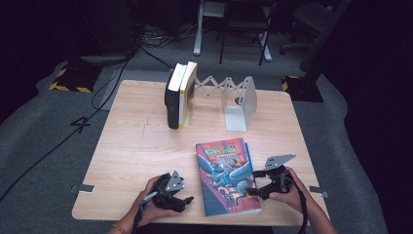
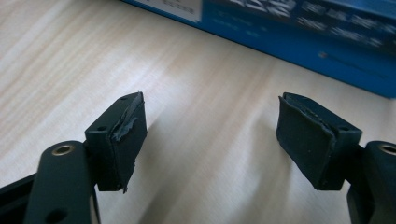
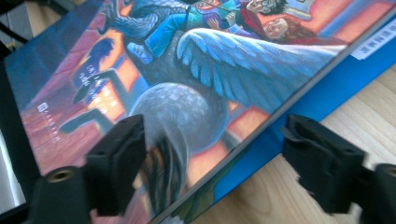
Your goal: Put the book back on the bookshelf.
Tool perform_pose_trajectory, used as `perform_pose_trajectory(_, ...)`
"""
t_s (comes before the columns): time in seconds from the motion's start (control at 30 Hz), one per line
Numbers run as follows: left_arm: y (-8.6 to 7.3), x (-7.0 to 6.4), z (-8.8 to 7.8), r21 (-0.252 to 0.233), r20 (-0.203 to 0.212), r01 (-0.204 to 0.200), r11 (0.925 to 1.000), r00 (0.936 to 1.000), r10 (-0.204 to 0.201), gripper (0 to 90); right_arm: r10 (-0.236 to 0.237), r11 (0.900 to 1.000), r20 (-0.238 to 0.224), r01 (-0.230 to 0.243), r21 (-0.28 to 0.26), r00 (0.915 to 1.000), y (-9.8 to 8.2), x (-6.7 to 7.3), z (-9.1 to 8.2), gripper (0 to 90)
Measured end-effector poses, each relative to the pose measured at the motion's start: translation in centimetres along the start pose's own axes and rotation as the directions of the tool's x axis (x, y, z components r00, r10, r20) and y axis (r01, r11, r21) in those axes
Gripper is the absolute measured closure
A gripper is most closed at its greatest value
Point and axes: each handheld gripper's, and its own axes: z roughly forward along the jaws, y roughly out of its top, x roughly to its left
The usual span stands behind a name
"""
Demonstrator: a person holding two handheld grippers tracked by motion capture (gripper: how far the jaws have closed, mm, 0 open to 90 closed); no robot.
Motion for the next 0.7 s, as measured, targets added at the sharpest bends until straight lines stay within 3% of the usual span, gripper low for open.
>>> perform_pose_trajectory(0.17, 1.5, 2.1, 1.3, -0.003, -0.027, 0.045, 0.999, 0.9986, -0.045, 24.6, -0.005, 0.997, -0.045, 0.008, 0.081, 0.999, 1.2, -0.6, 0.6, 17.6)
perform_pose_trajectory(0.27, 2.6, 3.4, 2.3, -0.004, -0.031, 0.051, 0.9987, 0.9983, -0.051, 25.5, -0.013, 0.994, -0.036, 0.017, 0.104, 0.9993, 1.7, -0.6, 0.8, 15.4)
perform_pose_trajectory(0.47, 4.2, 4.9, 3.9, -0.013, -0.033, 0.061, 0.9981, 0.9976, -0.061, 27.9, -0.029, 0.997, -0.02, 0.031, 0.065, 0.9994, 1.5, -0.4, 0.9, 15.4)
perform_pose_trajectory(0.7, 4.6, 5.4, 4.2, -0.01, -0.034, 0.049, 0.9988, 0.9982, -0.049, 27.9, -0.061, 0.997, -0.015, 0.062, 0.051, 0.998, 1.6, -0.4, 0.9, 15.5)
